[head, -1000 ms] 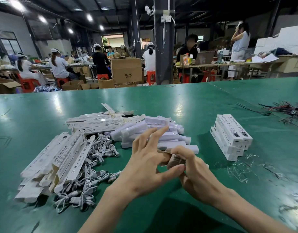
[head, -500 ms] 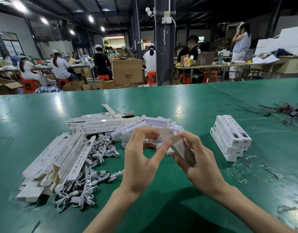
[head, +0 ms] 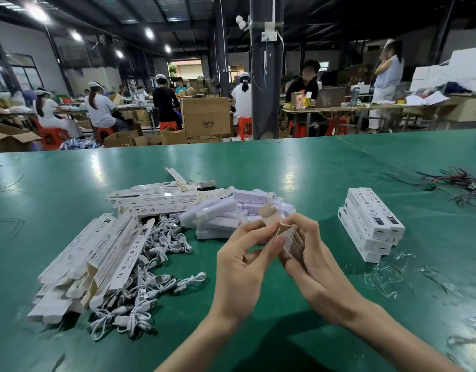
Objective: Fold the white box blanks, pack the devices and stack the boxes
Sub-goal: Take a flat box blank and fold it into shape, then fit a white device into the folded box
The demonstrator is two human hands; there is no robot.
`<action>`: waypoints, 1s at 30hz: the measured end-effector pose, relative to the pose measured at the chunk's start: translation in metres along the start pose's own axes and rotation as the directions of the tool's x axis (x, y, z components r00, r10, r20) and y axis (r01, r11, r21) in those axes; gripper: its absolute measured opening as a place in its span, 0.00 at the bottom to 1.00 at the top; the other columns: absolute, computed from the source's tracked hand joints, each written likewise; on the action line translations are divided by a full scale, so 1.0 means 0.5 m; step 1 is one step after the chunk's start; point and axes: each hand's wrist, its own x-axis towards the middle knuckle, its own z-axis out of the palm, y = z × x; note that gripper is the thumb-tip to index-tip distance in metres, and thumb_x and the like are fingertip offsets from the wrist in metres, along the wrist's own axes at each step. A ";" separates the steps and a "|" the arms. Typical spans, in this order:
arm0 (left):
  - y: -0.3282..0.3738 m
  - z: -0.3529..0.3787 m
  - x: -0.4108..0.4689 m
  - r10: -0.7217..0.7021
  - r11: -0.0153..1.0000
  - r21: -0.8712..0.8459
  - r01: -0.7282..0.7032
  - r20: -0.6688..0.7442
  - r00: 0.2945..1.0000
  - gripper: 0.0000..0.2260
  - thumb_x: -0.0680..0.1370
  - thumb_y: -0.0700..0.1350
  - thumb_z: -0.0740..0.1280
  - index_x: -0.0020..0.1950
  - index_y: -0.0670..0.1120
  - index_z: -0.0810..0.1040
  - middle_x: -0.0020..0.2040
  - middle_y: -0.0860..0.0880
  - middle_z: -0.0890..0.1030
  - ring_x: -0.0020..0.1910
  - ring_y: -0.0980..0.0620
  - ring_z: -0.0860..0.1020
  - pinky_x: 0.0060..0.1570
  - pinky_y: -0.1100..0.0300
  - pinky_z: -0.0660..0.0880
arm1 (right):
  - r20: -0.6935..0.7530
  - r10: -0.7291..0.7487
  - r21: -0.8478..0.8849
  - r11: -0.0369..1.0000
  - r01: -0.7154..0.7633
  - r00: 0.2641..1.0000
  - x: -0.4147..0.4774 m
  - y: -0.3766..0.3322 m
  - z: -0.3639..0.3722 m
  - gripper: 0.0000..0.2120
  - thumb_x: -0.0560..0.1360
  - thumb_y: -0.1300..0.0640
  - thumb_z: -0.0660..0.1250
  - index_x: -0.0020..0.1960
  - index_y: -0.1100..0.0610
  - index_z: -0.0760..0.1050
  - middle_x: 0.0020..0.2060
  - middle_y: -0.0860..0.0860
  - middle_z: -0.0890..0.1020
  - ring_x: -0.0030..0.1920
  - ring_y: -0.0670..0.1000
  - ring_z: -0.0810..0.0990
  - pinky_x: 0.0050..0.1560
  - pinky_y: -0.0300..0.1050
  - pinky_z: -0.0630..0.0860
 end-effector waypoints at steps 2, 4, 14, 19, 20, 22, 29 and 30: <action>-0.002 -0.004 0.003 -0.017 0.999 -0.039 0.017 -0.011 1.000 0.09 0.71 0.39 0.71 0.49 0.47 0.85 0.50 0.47 0.83 0.48 0.61 0.81 0.46 0.71 0.75 | 0.011 0.007 0.015 1.000 -0.007 1.000 0.002 -0.003 0.000 0.23 0.77 0.61 0.60 0.62 0.37 0.58 0.51 0.43 0.75 0.45 0.45 0.75 0.50 0.33 0.70; -0.006 -0.006 0.004 -0.040 0.996 -0.084 0.038 -0.016 0.999 0.08 0.70 0.38 0.71 0.47 0.45 0.86 0.49 0.48 0.84 0.49 0.59 0.82 0.48 0.69 0.76 | 0.011 0.014 0.022 1.000 -0.015 1.000 0.004 -0.004 -0.002 0.22 0.77 0.60 0.61 0.60 0.37 0.60 0.47 0.38 0.74 0.42 0.43 0.73 0.46 0.33 0.70; -0.015 -0.014 0.002 -0.091 0.989 -0.116 0.091 0.005 0.996 0.02 0.75 0.37 0.70 0.42 0.39 0.82 0.48 0.49 0.85 0.47 0.55 0.83 0.47 0.66 0.76 | 0.073 0.101 0.131 0.985 -0.109 0.992 0.009 -0.009 -0.011 0.23 0.75 0.68 0.65 0.56 0.42 0.65 0.48 0.43 0.78 0.41 0.45 0.76 0.45 0.39 0.75; -0.005 -0.018 0.003 -0.161 0.967 -0.205 0.153 -0.025 0.987 0.03 0.76 0.44 0.69 0.44 0.49 0.77 0.46 0.42 0.84 0.48 0.48 0.83 0.50 0.55 0.79 | 0.097 0.113 0.187 0.974 -0.129 0.989 0.011 -0.009 -0.014 0.22 0.75 0.66 0.65 0.56 0.41 0.65 0.47 0.41 0.78 0.38 0.43 0.74 0.41 0.32 0.72; -0.003 -0.017 0.004 -0.177 0.952 -0.257 0.167 -0.018 0.984 0.04 0.75 0.47 0.70 0.44 0.50 0.75 0.46 0.41 0.83 0.48 0.46 0.83 0.50 0.53 0.79 | 0.102 0.116 0.194 0.972 -0.134 0.988 0.012 -0.010 -0.015 0.21 0.75 0.65 0.66 0.56 0.41 0.65 0.48 0.43 0.79 0.39 0.48 0.76 0.41 0.35 0.73; -0.003 -0.017 0.006 -0.179 0.951 -0.261 0.167 -0.020 0.984 0.05 0.75 0.48 0.72 0.46 0.50 0.77 0.45 0.43 0.84 0.47 0.47 0.83 0.48 0.55 0.79 | 0.101 0.108 0.194 0.973 -0.126 0.989 0.011 -0.009 -0.016 0.21 0.75 0.64 0.66 0.56 0.41 0.65 0.48 0.45 0.79 0.40 0.49 0.76 0.42 0.36 0.73; -0.006 -0.015 0.006 -0.098 0.987 -0.132 0.095 -0.019 0.995 0.04 0.71 0.40 0.71 0.45 0.42 0.84 0.43 0.45 0.86 0.44 0.52 0.84 0.45 0.63 0.79 | 0.077 0.101 0.187 0.976 -0.114 0.992 0.003 -0.005 -0.011 0.23 0.75 0.64 0.65 0.57 0.41 0.61 0.47 0.43 0.79 0.40 0.44 0.74 0.42 0.35 0.73; -0.006 -0.014 0.006 -0.093 0.987 -0.134 0.090 -0.015 0.996 0.05 0.71 0.40 0.71 0.45 0.41 0.84 0.43 0.45 0.86 0.44 0.52 0.84 0.45 0.63 0.79 | 0.077 0.099 0.191 0.975 -0.112 0.992 0.004 -0.005 -0.011 0.23 0.74 0.65 0.65 0.57 0.41 0.60 0.48 0.43 0.79 0.40 0.44 0.74 0.43 0.36 0.73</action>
